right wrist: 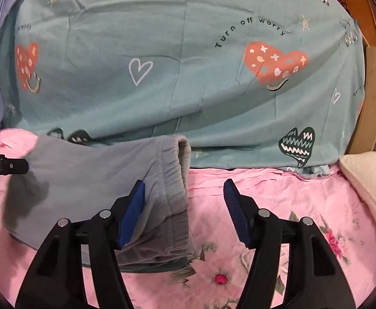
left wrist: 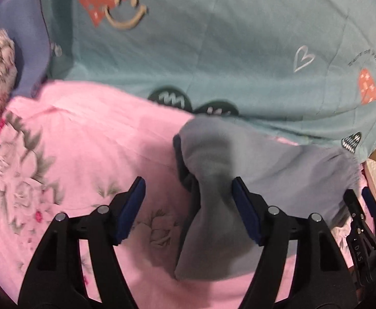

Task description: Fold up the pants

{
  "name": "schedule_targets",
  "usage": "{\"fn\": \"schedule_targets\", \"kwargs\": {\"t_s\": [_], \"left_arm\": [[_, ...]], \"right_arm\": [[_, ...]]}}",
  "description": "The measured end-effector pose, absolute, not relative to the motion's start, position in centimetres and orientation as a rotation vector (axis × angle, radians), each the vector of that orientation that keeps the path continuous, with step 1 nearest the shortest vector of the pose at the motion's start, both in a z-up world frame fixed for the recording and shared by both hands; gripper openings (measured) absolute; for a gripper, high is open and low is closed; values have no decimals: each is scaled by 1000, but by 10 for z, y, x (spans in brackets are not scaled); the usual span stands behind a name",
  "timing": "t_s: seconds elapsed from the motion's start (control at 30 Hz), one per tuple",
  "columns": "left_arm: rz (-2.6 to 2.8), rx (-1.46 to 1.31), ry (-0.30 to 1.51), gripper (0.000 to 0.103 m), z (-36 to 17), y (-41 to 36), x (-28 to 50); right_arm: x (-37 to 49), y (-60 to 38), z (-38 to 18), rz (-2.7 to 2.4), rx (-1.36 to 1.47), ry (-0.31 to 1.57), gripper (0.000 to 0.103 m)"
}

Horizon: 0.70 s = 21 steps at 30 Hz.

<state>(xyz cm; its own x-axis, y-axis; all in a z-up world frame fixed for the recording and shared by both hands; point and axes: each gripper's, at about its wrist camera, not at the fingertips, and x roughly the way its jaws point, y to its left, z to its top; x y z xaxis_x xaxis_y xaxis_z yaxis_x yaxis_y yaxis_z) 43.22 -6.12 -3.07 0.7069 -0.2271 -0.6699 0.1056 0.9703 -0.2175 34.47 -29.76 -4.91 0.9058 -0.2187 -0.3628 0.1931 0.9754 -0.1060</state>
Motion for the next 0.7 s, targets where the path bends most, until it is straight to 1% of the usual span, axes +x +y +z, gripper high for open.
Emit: {"fn": "schedule_targets", "kwargs": {"t_s": [0.03,0.13,0.2,0.23,0.27,0.3,0.33,0.37,0.4,0.43,0.47,0.53,0.57,0.6,0.63,0.67,0.7], "left_arm": [[-210,-171,720,69,-19,-61,422],[-270,-154,635,75,6,-74,407],[-242,-102,672,77,-3,-90,413],[-205,-76,707,77,-14,-96,421],[-165,-51,745,73,-24,-100,428],[-110,-31,793,62,-37,-100,437],[-61,-26,851,62,-55,-97,449],[-43,-65,886,67,-68,-87,454],[-35,-96,874,73,-73,-80,454],[-19,-103,867,82,-75,-77,454],[-28,-112,867,81,-75,-75,454],[-63,-126,843,72,-65,-73,447],[-92,-144,821,63,-56,-71,440],[-138,-172,782,64,-44,-69,431],[-173,-177,741,67,-36,-68,422],[-168,-135,706,71,-30,-71,416],[-144,-78,702,76,-31,-77,415]], "right_arm": [[337,-299,-42,-181,-45,357,63],[323,-302,-18,-36,46,269,63],[333,-299,-14,44,75,315,62],[345,-295,-17,93,78,383,59],[356,-291,-24,111,65,451,46],[369,-285,-37,93,24,540,39],[380,-281,-52,74,-11,625,35],[390,-281,-72,35,-53,708,25],[396,-283,-84,28,-68,755,17],[395,-285,-89,24,-70,749,15],[392,-287,-87,23,-57,731,14],[387,-286,-80,12,-39,715,13],[381,-286,-72,9,-26,682,13],[374,-286,-63,19,-14,635,14],[367,-287,-56,28,-7,593,14],[364,-288,-52,19,-9,580,15],[368,-289,-56,1,-11,610,15]]}}
